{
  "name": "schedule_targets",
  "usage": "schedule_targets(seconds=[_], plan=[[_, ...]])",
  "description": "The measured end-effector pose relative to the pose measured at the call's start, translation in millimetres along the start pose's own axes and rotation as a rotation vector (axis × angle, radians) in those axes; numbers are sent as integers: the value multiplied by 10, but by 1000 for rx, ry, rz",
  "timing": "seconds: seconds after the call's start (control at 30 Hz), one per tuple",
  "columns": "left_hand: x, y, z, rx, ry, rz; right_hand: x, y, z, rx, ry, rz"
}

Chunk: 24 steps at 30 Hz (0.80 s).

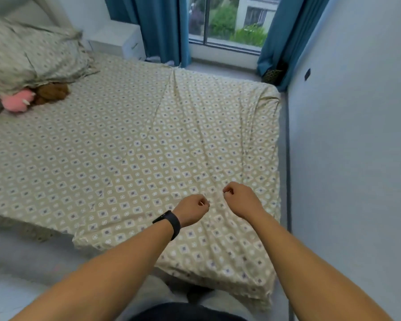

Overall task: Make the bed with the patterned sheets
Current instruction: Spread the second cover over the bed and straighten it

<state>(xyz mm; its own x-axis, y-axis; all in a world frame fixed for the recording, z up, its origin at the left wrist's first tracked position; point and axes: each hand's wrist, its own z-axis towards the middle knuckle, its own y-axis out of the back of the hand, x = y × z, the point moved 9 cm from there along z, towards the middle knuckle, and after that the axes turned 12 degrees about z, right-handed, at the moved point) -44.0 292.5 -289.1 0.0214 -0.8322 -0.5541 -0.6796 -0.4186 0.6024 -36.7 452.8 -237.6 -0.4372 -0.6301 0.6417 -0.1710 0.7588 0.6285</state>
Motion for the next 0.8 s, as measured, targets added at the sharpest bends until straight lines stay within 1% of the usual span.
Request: schedule_targets(seconds=[0.13, 0.2, 0.27, 0.37, 0.43, 0.53, 0.6, 0.7, 0.8], plan=[[-783, 133, -206, -28, -132, 48, -181, 687, -424, -131, 15, 138], [-1001, 188, -258, -51, -175, 25, -222, 841, -569, -178, 33, 197], [-1263, 136, -350, -39, -220, 9, -364, 1007, -799, -234, 24, 230], [-1508, -41, -468, 5, -249, -11, -544, 1137, -1075, -217, 1, 241], [-1702, -173, -564, -14, -268, -51, -634, 1345, -1182, -211, 21, 180], [-1989, -422, -682, -29, -271, -88, -818, 1656, -1249, -270, 51, 158], [-2125, -487, -711, -43, -275, -85, -865, 1717, -1219, -276, 75, 128], [-2499, -493, -671, -145, -272, -53, -1013, 1937, -1192, -229, 134, 73], [-2785, -506, -714, -265, -228, -125, -1165, 2207, -1168, -165, 201, 7]])
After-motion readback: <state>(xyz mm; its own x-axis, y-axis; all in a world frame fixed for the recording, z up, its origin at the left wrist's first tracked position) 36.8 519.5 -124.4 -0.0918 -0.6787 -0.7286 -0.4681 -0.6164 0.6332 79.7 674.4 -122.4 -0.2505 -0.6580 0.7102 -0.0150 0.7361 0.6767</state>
